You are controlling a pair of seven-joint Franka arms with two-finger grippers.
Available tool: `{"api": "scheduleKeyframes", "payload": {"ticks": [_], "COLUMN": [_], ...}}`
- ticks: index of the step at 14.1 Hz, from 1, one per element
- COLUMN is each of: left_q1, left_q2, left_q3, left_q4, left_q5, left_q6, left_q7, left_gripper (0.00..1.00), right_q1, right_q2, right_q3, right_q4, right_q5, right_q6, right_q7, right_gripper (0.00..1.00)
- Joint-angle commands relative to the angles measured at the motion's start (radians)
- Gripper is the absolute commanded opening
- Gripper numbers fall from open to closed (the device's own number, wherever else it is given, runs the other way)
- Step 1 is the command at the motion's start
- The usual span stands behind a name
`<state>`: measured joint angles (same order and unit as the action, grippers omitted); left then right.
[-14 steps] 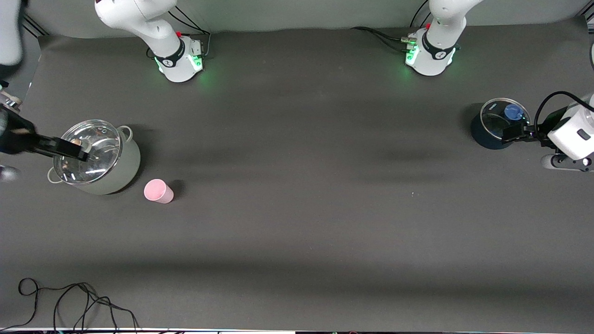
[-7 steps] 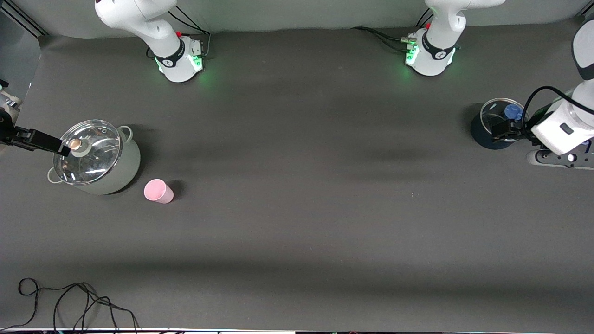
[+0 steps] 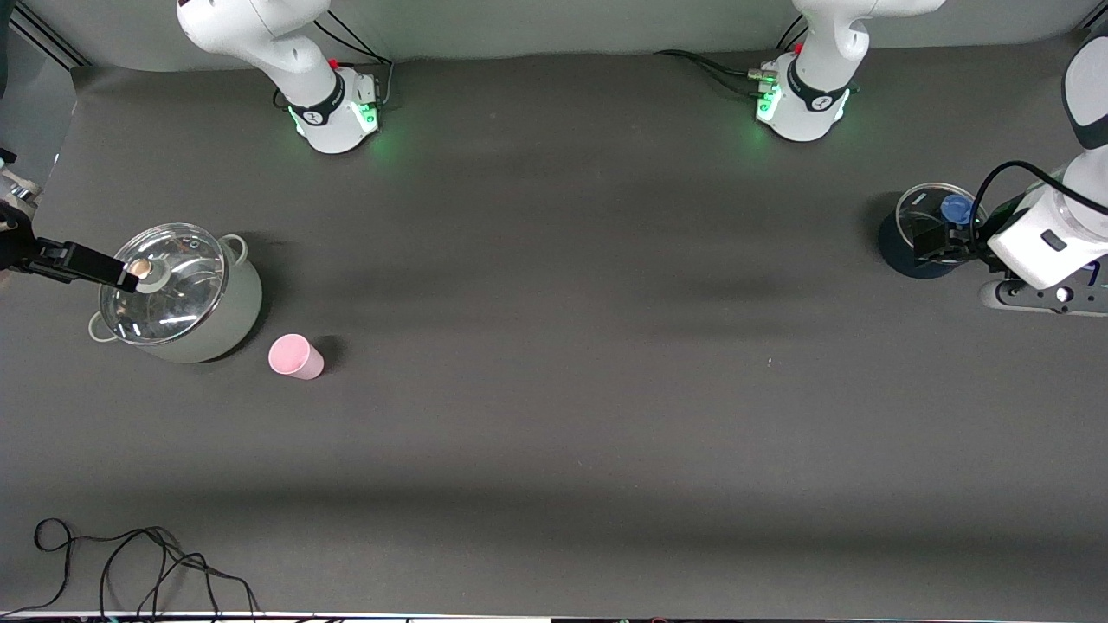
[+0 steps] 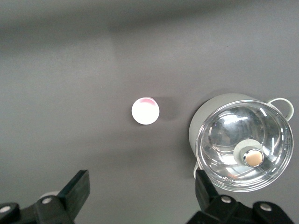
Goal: Transfer pink cup from left to right arm
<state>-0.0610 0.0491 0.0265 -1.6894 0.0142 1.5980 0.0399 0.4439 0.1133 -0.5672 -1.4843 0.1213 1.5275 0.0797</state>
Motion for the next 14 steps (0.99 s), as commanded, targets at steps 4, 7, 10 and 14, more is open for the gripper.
{"api": "scheduleKeyframes", "payload": {"ticks": [4,7,10,14], "left_q1": [-0.003,-0.003,-0.003,0.000], "left_q2": [-0.015,-0.015,-0.017,-0.014], "left_q3": [-0.007,-0.005,-0.002,0.001], "left_q4": [-0.001,-0.001,0.013,0.031], "left_q5": [-0.008,-0.007,-0.007,-0.004], "left_q6": [0.013,0.004,-0.007,-0.015], "left_q7": [-0.048,-0.029,-0.025,0.006], "left_gripper": [1.00,1.00,1.00,1.00], "right_q1": [-0.109,-0.376,-0.517,-0.574], "right_q2": [-0.021,-0.081,-0.156,-0.262], "right_q3": [0.117,0.416,0.562,0.647], "right_q4": [0.006,-0.054,-0.144,-0.303], "right_q5": [-0.038,-0.106,-0.111,-0.111], "right_q6": [-0.017,-0.006,0.040,0.150], "right_q7": [0.015,0.014,0.014,0.012], "right_gripper": [1.00,1.00,1.00,1.00]}}
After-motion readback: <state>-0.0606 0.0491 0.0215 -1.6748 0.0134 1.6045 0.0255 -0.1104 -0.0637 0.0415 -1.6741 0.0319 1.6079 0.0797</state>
